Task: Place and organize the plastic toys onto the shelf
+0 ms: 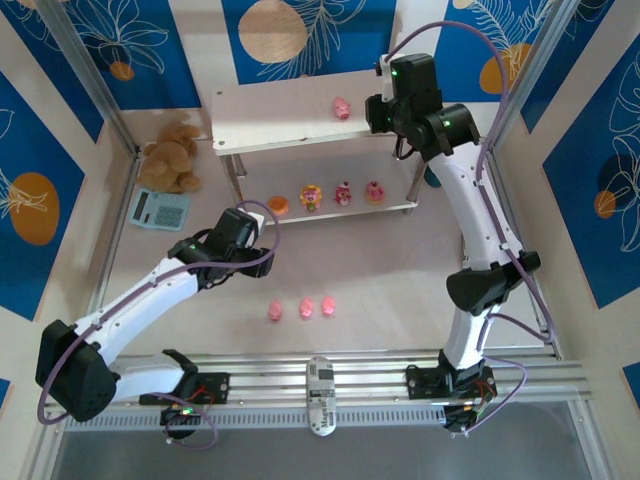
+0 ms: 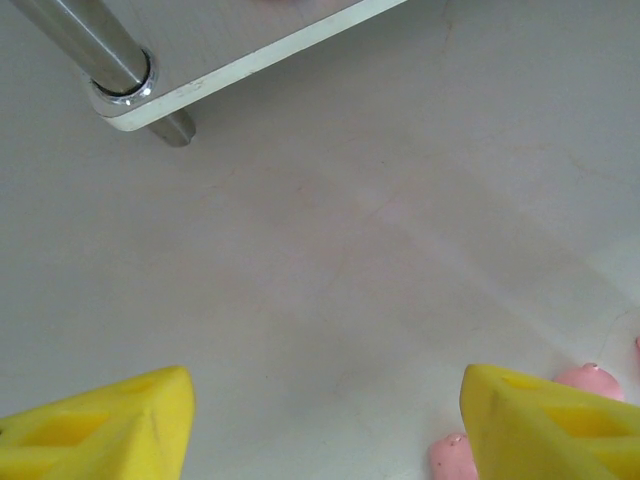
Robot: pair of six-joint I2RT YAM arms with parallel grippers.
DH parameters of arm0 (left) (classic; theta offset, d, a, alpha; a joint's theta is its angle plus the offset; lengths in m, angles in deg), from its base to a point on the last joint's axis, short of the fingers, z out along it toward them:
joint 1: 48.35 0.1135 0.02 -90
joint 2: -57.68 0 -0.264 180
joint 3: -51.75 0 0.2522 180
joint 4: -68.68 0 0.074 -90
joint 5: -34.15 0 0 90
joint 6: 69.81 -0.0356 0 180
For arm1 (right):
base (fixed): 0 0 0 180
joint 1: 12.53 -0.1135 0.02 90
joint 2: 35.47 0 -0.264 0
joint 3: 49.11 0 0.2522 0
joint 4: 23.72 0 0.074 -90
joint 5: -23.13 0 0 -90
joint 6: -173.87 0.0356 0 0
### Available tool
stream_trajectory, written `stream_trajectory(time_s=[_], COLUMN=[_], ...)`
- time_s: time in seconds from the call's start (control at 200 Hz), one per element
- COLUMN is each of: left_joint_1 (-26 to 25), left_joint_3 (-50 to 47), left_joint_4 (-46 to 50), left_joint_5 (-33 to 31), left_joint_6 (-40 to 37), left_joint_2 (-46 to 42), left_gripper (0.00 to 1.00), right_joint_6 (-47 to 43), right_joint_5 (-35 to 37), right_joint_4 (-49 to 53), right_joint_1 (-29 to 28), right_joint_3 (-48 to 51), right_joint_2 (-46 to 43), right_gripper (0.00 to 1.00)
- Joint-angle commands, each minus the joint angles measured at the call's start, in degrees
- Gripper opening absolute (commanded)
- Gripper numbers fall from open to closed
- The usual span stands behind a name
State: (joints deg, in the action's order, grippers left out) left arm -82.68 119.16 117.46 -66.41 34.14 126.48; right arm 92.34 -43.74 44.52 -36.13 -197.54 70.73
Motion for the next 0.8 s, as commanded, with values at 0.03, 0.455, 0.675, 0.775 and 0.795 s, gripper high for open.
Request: stream_trajectory(time_s=[0.03, 0.455, 0.675, 0.775, 0.795], left_joint_1=[0.94, 2.08, 2.26, 2.39, 2.44], left_joint_3=[1.88, 1.53, 1.4, 1.44, 1.46], left_joint_4=[1.27, 0.13, 0.26, 0.31, 0.31], left_joint_5=[0.11, 1.5, 1.25, 1.28, 1.25], left_joint_6=[-1.22, -1.58, -1.58, -1.52, -1.49], left_joint_2=[-0.53, 0.89, 0.77, 0.68, 0.72], left_gripper=[0.7, 0.7, 0.7, 0.7, 0.7], right_joint_6=[-1.26, -1.39, -1.61, -1.61, -1.5], right_joint_5=[-1.44, -1.41, -2.73, -3.22, -3.24], right_joint_4=[3.16, 6.58, 5.95, 6.17, 6.24], right_joint_1=[0.55, 1.83, 2.4, 2.66, 2.66], right_joint_3=[-4.53, -8.32, -9.64, -10.97, -11.2], right_joint_2=[3.12, 7.55, 9.44, 10.74, 10.97], right_gripper=[0.24, 0.29, 0.32, 0.32, 0.32])
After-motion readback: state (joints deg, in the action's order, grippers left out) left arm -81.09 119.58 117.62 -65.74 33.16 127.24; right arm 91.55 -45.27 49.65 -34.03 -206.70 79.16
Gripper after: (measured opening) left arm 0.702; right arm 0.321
